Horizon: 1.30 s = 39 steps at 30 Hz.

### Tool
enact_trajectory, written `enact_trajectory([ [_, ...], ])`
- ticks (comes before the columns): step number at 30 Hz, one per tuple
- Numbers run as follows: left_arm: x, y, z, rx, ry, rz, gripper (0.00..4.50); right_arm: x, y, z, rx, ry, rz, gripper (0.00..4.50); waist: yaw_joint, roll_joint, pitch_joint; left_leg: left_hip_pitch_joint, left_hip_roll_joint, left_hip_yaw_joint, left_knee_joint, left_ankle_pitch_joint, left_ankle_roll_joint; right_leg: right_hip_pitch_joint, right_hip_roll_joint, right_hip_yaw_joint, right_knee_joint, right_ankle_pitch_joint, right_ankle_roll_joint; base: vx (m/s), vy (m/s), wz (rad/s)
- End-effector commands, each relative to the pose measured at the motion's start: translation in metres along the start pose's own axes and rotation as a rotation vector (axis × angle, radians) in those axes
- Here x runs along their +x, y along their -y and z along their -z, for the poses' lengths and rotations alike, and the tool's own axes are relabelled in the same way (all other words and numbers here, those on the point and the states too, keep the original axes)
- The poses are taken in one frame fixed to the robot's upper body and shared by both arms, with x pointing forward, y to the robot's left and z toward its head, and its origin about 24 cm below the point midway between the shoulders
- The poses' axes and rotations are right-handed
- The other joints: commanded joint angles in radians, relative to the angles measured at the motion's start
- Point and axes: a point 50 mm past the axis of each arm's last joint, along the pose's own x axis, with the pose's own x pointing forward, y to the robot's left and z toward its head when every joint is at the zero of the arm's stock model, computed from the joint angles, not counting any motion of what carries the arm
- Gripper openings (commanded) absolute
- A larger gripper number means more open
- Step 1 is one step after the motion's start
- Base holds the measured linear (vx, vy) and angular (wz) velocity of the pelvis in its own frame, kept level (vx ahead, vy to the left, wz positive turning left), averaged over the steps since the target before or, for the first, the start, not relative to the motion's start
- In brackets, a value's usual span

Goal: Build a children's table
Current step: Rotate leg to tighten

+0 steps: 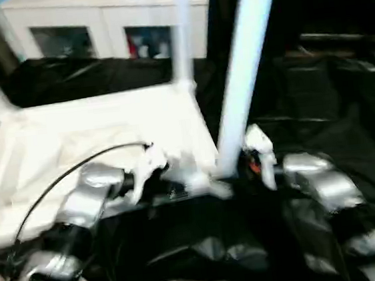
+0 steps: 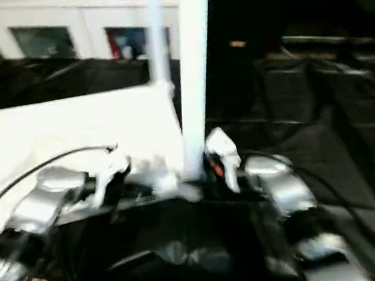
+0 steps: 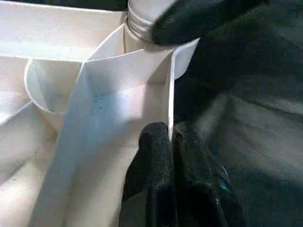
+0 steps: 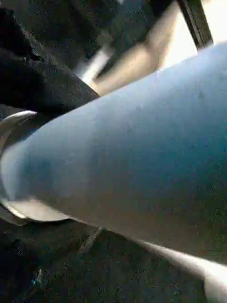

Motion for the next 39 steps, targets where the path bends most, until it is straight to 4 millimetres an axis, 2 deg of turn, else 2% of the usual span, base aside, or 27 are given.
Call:
enact_trajectory([
  [1,0.018,0.000,-0.028,-0.001,0.143,-0.083,0.00,0.021,-0.024,0.014,0.017,-0.055,-0.013,2.66,0.001,-0.010,-0.054,-0.006,-0.015,0.017,-0.064,-0.172,0.006,0.053,-0.044,0.021,-0.082,-0.299,-0.171,0.000,0.000,0.00],
  [4,0.028,0.001,-0.032,-0.028,0.160,-0.138,0.00,0.034,-0.033,0.012,0.030,-0.036,0.058,2.66,0.001,-0.007,-0.055,-0.007,-0.015,0.018,-0.064,-0.163,0.010,0.051,-0.043,0.021,-0.081,-0.275,-0.169,0.000,0.000,0.00],
  [5,0.032,0.003,-0.033,-0.032,0.165,-0.140,0.00,0.041,-0.038,0.010,0.037,-0.025,0.085,2.66,0.003,-0.002,-0.056,-0.006,-0.015,0.016,-0.065,-0.164,0.008,0.054,-0.044,0.020,-0.079,-0.268,-0.170,0.000,0.000,0.00],
  [8,0.035,0.005,-0.034,-0.028,0.168,-0.130,0.00,0.046,-0.045,0.009,0.034,-0.016,0.069,2.66,0.001,-0.003,-0.057,-0.009,-0.016,0.016,-0.065,-0.168,0.014,0.056,-0.042,0.020,-0.079,-0.244,-0.174,0.000,0.000,0.00],
  [10,0.036,0.006,-0.034,-0.019,0.172,-0.120,0.00,0.048,-0.049,0.007,0.011,0.001,0.022,2.66,0.001,0.002,-0.059,-0.010,-0.016,0.017,-0.064,-0.165,0.024,0.056,-0.042,0.020,-0.078,-0.217,-0.180,0.000,0.000,0.00],
  [11,0.036,0.006,-0.034,-0.016,0.173,-0.118,0.00,0.047,-0.050,0.007,0.022,0.007,0.007,3.35,0.001,0.001,-0.059,-0.010,-0.016,0.018,-0.063,-0.167,0.027,0.057,-0.042,0.020,-0.078,-0.214,-0.184,0.000,0.000,0.00],
  [14,0.033,0.007,-0.033,-0.005,0.175,-0.078,0.00,0.042,-0.044,0.006,0.055,0.017,-0.021,3.47,0.001,0.003,-0.058,-0.009,-0.016,0.017,-0.064,-0.182,0.033,0.057,-0.042,0.020,-0.080,-0.228,-0.184,0.000,0.000,0.00],
  [16,0.026,0.007,-0.029,0.016,0.169,-0.037,0.00,0.032,-0.036,0.004,0.007,0.006,-0.065,3.47,0.001,0.003,-0.060,-0.010,-0.015,0.017,-0.063,-0.177,0.038,0.059,-0.041,0.020,-0.078,-0.215,-0.187,0.000,0.000,0.00],
  [17,0.023,0.007,-0.028,0.027,0.166,-0.016,0.00,0.027,-0.032,0.004,-0.034,-0.004,-0.095,3.79,0.001,0.004,-0.060,-0.011,-0.015,0.016,-0.063,-0.168,0.043,0.060,-0.041,0.019,-0.076,-0.192,-0.193,0.000,0.000,0.00],
  [22,0.011,0.010,-0.025,0.056,0.166,0.088,0.00,0.008,-0.025,-0.002,-0.078,-0.006,-0.237,3.79,0.003,0.003,-0.063,-0.012,-0.013,0.018,-0.059,-0.142,0.067,0.065,-0.042,0.019,-0.069,-0.113,-0.225,0.000,0.000,0.00],
  [27,-0.002,0.011,-0.020,0.083,0.146,0.182,0.00,-0.017,-0.016,-0.002,-0.129,-0.074,-0.414,3.79,0.010,0.003,-0.060,-0.009,-0.008,0.022,-0.057,-0.150,0.080,0.061,-0.040,0.017,-0.068,-0.125,-0.243,0.000,0.000,0.00],
  [31,-0.007,0.012,-0.018,0.081,0.134,0.215,0.00,-0.024,-0.014,-0.002,-0.132,-0.090,-0.460,3.79,0.020,0.002,-0.059,-0.008,-0.006,0.022,-0.058,-0.152,0.078,0.060,-0.043,0.016,-0.066,-0.134,-0.245,0.000,0.000,0.00],
  [32,-0.010,0.013,-0.016,0.078,0.130,0.241,0.00,-0.026,-0.013,-0.003,-0.123,-0.094,-0.482,3.66,0.022,-0.003,-0.059,-0.009,-0.006,0.022,-0.058,-0.148,0.077,0.061,-0.043,0.017,-0.066,-0.138,-0.244,0.000,0.000,0.00],
  [33,-0.011,0.014,-0.016,0.078,0.129,0.248,0.00,-0.026,-0.013,-0.003,-0.120,-0.096,-0.487,3.66,0.025,-0.001,-0.060,-0.009,-0.004,0.021,-0.058,-0.146,0.076,0.061,-0.044,0.017,-0.064,-0.138,-0.243,0.000,0.000,0.00],
  [35,-0.015,0.017,-0.013,0.069,0.112,0.297,0.00,-0.027,-0.013,-0.004,-0.109,-0.106,-0.507,3.38,0.031,-0.001,-0.060,-0.007,-0.005,0.022,-0.058,-0.136,0.073,0.059,-0.044,0.017,-0.063,-0.142,-0.240,0.000,0.000,0.00],
  [37,-0.017,0.018,-0.012,0.067,0.103,0.315,0.00,-0.027,-0.014,-0.004,-0.109,-0.112,-0.522,3.38,0.030,0.000,-0.059,-0.009,-0.005,0.022,-0.058,-0.135,0.070,0.058,-0.044,0.017,-0.064,-0.141,-0.240,0.000,0.000,0.00],
  [39,-0.018,0.020,-0.010,0.064,0.095,0.329,0.00,-0.027,-0.015,-0.003,-0.113,-0.117,-0.531,3.10,0.031,0.001,-0.059,-0.006,-0.004,0.022,-0.059,-0.142,0.065,0.057,-0.043,0.016,-0.064,-0.140,-0.242,0.000,0.000,0.00],
])
